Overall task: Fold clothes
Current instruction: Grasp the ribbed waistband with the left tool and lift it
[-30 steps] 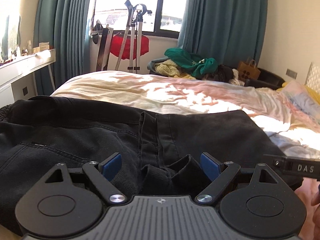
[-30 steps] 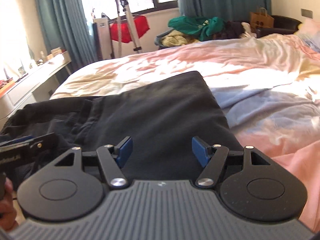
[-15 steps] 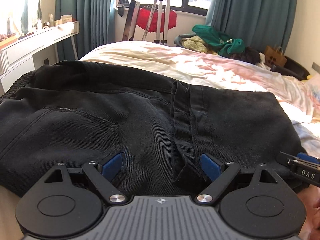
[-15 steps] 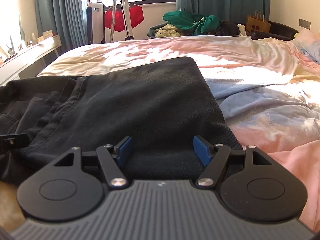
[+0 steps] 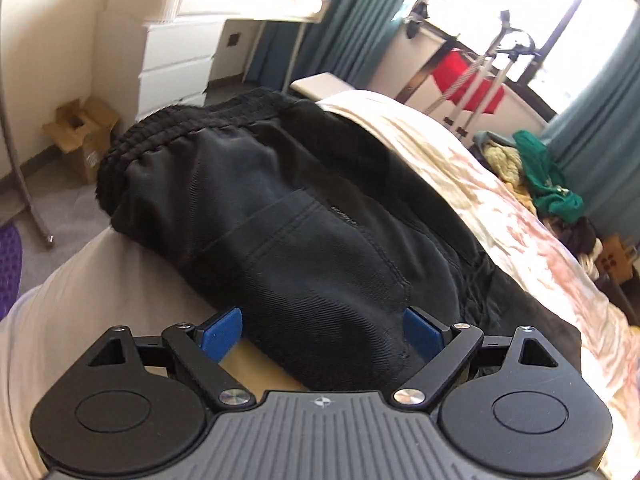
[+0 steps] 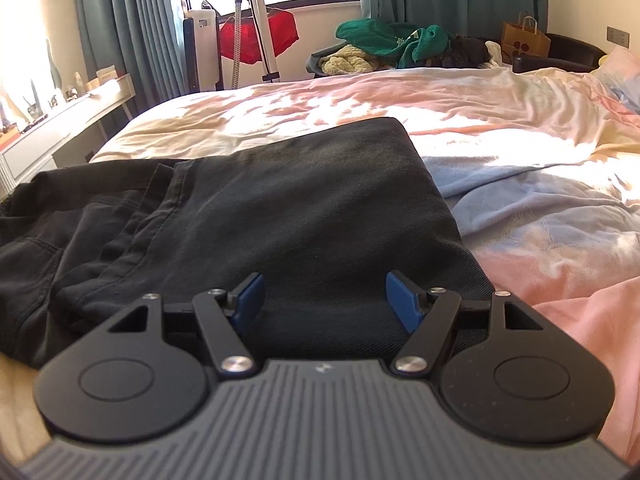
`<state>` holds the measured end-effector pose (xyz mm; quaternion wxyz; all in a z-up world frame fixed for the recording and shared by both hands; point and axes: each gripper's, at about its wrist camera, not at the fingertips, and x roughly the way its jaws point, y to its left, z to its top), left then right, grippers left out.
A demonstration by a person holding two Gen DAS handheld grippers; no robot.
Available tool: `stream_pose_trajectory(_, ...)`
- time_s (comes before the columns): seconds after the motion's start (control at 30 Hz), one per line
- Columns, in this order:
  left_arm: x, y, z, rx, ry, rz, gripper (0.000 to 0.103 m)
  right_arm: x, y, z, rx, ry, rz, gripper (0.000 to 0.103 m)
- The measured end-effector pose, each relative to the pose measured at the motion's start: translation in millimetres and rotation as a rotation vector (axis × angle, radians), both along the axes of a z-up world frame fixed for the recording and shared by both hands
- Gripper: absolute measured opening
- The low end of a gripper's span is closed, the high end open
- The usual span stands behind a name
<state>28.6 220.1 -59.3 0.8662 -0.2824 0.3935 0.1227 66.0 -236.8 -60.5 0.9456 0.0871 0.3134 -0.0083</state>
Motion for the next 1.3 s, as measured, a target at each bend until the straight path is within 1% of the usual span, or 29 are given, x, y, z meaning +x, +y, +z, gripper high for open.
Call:
stream_pose_trajectory(0.03,2,11,-2,-0.040,0.033,0.031,0.089,0,-1,1,0.018,0.001,0.000,0.070)
stream_pose_trajectory(0.07,5,21,-5,-0.060,0.064,0.058,0.089,0,-1,2,0.038,0.001,-0.002,0.070)
stream_pose_trajectory(0.13,11,41,-14,-0.057,0.118,0.140,0.089,1,-2,4,0.074,0.000,-0.003,0.070)
stream_pose_trajectory(0.17,12,50,-19,-0.076,0.114,0.177,0.089,1,-2,5,0.087,-0.001,-0.002,0.070)
stream_pose_trajectory(0.2,14,60,-25,-0.111,0.090,0.199,0.089,1,-2,6,0.101,-0.003,0.000,0.070)
stream_pose_trajectory(0.23,14,69,-32,-0.167,0.065,0.220,0.089,1,-2,6,0.110,-0.006,0.002,0.070)
stream_pose_trajectory(0.3,13,87,-45,-0.300,0.026,0.267,0.089,2,-2,6,0.113,-0.006,0.006,0.069)
stream_pose_trajectory(0.33,14,92,-48,-0.338,-0.003,0.277,0.089,2,-2,5,0.109,-0.005,0.010,0.069)
stream_pose_trajectory(0.4,19,101,-50,-0.362,-0.076,0.273,0.089,3,0,5,0.101,0.000,0.008,0.070)
stream_pose_trajectory(0.47,24,105,-49,-0.342,-0.122,0.275,0.087,5,0,4,0.106,0.001,0.007,0.070)
stream_pose_trajectory(0.57,31,103,-52,-0.334,-0.127,0.275,0.085,8,3,2,0.096,0.005,0.013,0.070)
stream_pose_trajectory(0.63,36,98,-51,-0.284,-0.116,0.256,0.075,9,5,0,0.082,0.009,0.018,0.069)
stream_pose_trajectory(0.67,38,95,-49,-0.260,-0.117,0.254,0.072,10,6,-1,0.075,0.010,0.021,0.069)
stream_pose_trajectory(0.7,41,94,-49,-0.248,-0.119,0.257,0.067,11,8,-2,0.068,0.012,0.024,0.069)
stream_pose_trajectory(0.73,44,93,-50,-0.247,-0.123,0.264,0.061,11,8,-3,0.059,0.012,0.026,0.069)
stream_pose_trajectory(0.77,47,92,-51,-0.246,-0.127,0.271,0.058,11,10,-3,0.044,0.015,0.029,0.069)
stream_pose_trajectory(0.83,52,91,-52,-0.237,-0.137,0.279,0.046,12,14,-2,0.013,0.021,0.036,0.069)
stream_pose_trajectory(0.93,53,87,-50,-0.196,-0.160,0.264,0.034,12,19,-3,-0.024,0.026,0.040,0.069)
stream_pose_trajectory(0.97,54,87,-50,-0.187,-0.168,0.261,0.031,12,19,-3,-0.029,0.027,0.041,0.070)
stream_pose_trajectory(1.03,55,84,-48,-0.165,-0.186,0.256,0.022,13,20,-4,-0.035,0.030,0.042,0.070)
stream_pose_trajectory(1.07,53,82,-45,-0.151,-0.197,0.253,0.021,13,20,-4,-0.036,0.032,0.042,0.070)
stream_pose_trajectory(1.1,53,78,-42,-0.123,-0.209,0.245,0.019,13,20,-5,-0.042,0.033,0.043,0.070)
stream_pose_trajectory(1.2,54,59,-30,0.002,-0.244,0.201,0.016,13,24,-7,-0.072,0.038,0.047,0.070)
stream_pose_trajectory(1.3,56,30,-11,0.160,-0.296,0.150,0.015,14,26,-8,-0.088,0.042,0.046,0.070)
